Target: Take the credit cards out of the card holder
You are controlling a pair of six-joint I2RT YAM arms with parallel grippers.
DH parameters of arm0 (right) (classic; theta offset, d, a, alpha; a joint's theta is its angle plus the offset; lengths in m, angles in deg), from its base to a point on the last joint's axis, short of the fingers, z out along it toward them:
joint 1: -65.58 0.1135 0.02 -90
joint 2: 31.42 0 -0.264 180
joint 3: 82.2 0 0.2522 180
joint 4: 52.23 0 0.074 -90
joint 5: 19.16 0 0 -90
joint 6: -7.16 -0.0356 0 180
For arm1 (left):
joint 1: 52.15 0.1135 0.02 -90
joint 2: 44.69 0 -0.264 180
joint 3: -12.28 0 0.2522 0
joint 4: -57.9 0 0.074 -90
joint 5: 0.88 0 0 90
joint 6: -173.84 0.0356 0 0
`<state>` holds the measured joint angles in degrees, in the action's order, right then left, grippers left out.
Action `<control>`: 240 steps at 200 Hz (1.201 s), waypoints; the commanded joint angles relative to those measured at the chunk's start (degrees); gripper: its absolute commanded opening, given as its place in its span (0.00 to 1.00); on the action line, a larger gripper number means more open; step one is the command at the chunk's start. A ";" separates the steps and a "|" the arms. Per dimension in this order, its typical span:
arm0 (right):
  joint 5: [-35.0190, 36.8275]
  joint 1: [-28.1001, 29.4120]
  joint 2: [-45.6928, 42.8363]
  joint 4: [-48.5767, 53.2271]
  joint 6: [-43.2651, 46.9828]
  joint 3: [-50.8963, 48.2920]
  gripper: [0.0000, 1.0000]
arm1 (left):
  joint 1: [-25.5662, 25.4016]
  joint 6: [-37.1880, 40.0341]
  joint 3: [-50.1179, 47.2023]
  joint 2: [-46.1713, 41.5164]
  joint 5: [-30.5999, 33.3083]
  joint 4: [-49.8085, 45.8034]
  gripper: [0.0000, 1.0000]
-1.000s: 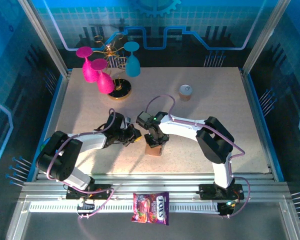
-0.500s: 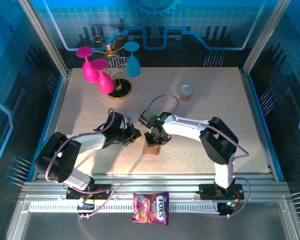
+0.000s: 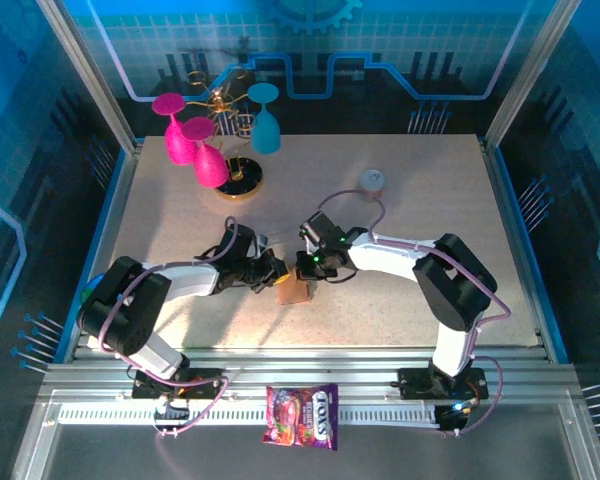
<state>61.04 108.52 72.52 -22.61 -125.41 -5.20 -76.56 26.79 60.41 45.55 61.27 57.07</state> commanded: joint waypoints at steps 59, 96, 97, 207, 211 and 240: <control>-0.42 -4.21 -6.77 0.42 -0.19 -6.66 0.16 | -0.28 2.62 4.85 -0.98 3.75 -7.83 0.00; -2.52 -6.17 -7.05 0.01 0.64 -8.61 0.25 | -0.28 3.07 5.97 -1.38 4.52 -9.66 0.00; -2.60 -6.19 -6.98 -0.01 0.64 -8.59 0.25 | -0.28 3.08 5.97 -1.38 4.53 -9.67 0.00; -8.44 -6.55 -1.94 -5.58 -1.54 -9.28 0.31 | -0.29 3.19 6.39 -1.86 5.44 -10.38 0.00; -8.35 -6.58 -1.96 -5.53 -1.45 -9.32 0.31 | -0.26 3.16 6.41 -1.85 5.44 -10.29 0.00; -7.20 -6.81 -3.15 -5.27 -1.15 -9.87 0.21 | -0.30 3.27 6.80 -1.90 5.44 -10.26 0.00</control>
<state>53.69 102.46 69.96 -28.10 -126.63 -14.05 -76.64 28.73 65.77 45.02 65.99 48.04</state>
